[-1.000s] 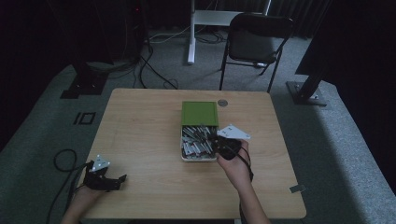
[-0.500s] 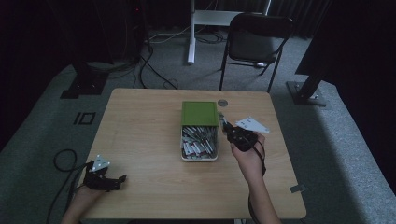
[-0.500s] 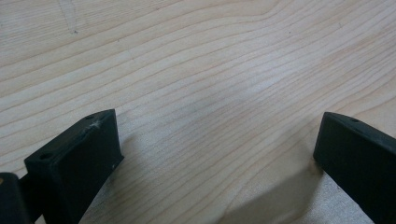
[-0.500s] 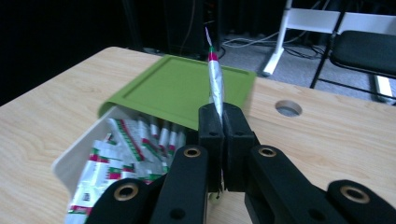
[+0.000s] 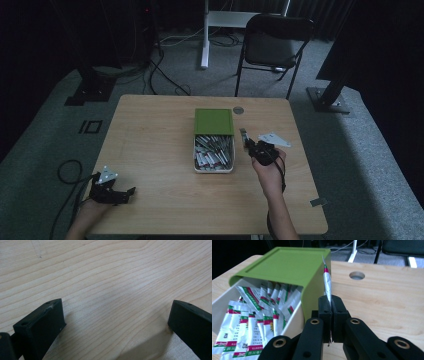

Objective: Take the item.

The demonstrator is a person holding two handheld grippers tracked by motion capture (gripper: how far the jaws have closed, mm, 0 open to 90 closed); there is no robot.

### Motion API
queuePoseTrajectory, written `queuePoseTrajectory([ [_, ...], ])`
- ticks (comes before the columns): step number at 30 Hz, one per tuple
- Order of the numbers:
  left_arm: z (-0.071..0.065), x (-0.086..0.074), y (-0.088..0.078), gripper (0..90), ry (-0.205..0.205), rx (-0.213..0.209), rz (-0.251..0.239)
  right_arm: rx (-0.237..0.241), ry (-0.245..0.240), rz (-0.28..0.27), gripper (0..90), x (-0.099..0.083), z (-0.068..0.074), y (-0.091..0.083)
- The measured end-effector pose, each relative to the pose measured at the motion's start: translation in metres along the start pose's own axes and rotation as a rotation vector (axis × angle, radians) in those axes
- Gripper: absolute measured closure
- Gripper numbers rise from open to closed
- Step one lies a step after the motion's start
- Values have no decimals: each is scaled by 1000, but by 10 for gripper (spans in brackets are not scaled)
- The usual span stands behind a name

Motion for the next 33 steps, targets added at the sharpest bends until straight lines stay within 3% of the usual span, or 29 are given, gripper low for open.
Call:
queuePoseTrajectory([
  [20, 0, 0, 0, 14, -1, 0, 0, 30, 103, 99, 886, -47, -10, 37],
  [28, 0, 0, 0, 14, 0, 1, 0, 27, 147, 111, 884, -54, -20, 39],
  [33, 0, 0, 0, 14, 0, 0, 0, 8, 147, 137, 848, -60, -31, 38],
])
Point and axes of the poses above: each handheld gripper's, and its own axes: y roughly forward along the jaws, x roughly out of its top, z roughly to its left, the point moved 4 cm from there along y, roughly forward along the jaws, and after that the axes turned 12 degrees about -y, right-handed, at the moved point
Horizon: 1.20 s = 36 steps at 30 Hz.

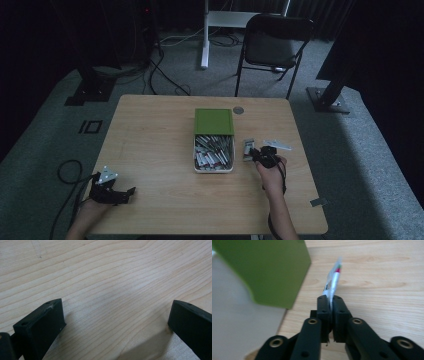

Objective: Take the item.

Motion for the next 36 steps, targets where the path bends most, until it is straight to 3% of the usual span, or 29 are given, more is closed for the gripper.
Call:
queuePoseTrajectory([
  [11, 0, 0, 0, 14, 0, 0, 0, -42, 21, 55, 753, -20, -27, 6],
  [17, 0, 0, 0, 14, 0, 0, 0, -74, -20, 95, 715, -26, -31, 13],
  [27, 0, 0, 0, 14, 0, 0, 0, -99, -60, 83, 430, -23, -32, 7],
  [36, 0, 0, 0, 14, 0, 0, 0, -141, -53, 67, 297, -25, -44, -7],
])
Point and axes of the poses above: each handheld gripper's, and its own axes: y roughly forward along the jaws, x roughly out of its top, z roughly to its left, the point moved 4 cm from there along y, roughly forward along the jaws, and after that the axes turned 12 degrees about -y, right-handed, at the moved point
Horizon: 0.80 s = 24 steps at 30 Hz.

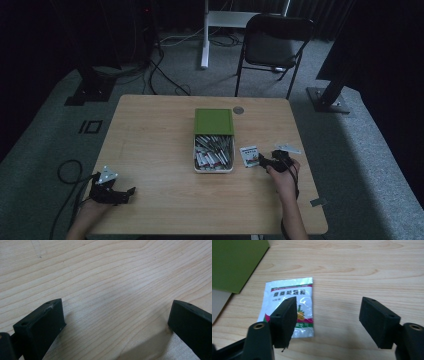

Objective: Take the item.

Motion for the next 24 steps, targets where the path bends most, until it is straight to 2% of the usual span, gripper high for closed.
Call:
queuePoseTrajectory([
  [6, 0, 0, 0, 14, 0, 0, 0, -20, 22, 1, 258, -8, -9, -7],
  [12, 0, 0, 0, 14, 0, 0, 0, -46, 54, 4, 182, -18, -20, -15],
  [17, 0, 0, 0, 14, 2, 0, 1, -66, 38, 28, 180, -26, -26, -20],
  [24, 0, 0, 0, 14, 0, 0, 0, -90, 48, 42, 161, -38, -32, -29],
])
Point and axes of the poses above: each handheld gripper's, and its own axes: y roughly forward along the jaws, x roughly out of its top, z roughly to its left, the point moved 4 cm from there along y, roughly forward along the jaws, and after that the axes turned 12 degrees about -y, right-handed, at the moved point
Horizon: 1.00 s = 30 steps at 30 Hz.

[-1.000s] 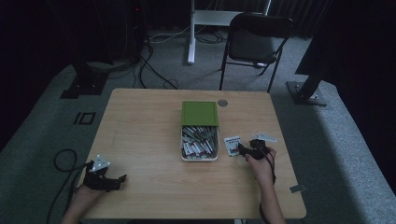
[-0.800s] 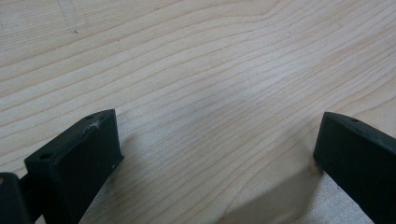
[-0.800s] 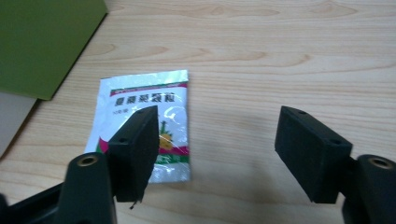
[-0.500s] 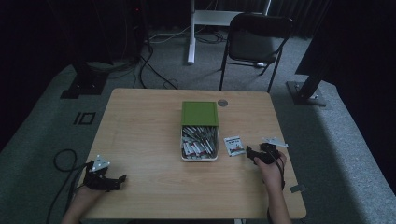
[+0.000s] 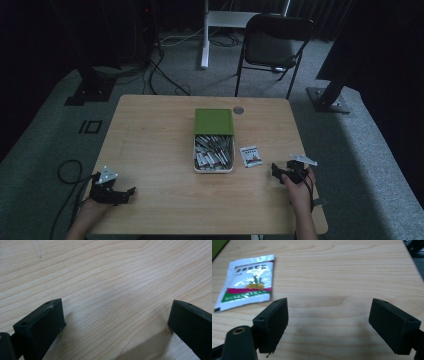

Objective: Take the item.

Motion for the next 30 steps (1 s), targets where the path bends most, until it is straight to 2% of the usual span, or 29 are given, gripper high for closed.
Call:
queuePoseTrajectory([
  [11, 0, 0, 0, 14, 0, 0, 0, -29, 16, 9, 161, -13, -7, -12],
  [20, 0, 0, 0, 14, 0, 0, 0, -42, 4, 18, 160, -22, -8, -21],
  [30, 0, 0, 0, 14, 0, 0, -2, -76, 16, 39, 160, -41, -13, -29],
])
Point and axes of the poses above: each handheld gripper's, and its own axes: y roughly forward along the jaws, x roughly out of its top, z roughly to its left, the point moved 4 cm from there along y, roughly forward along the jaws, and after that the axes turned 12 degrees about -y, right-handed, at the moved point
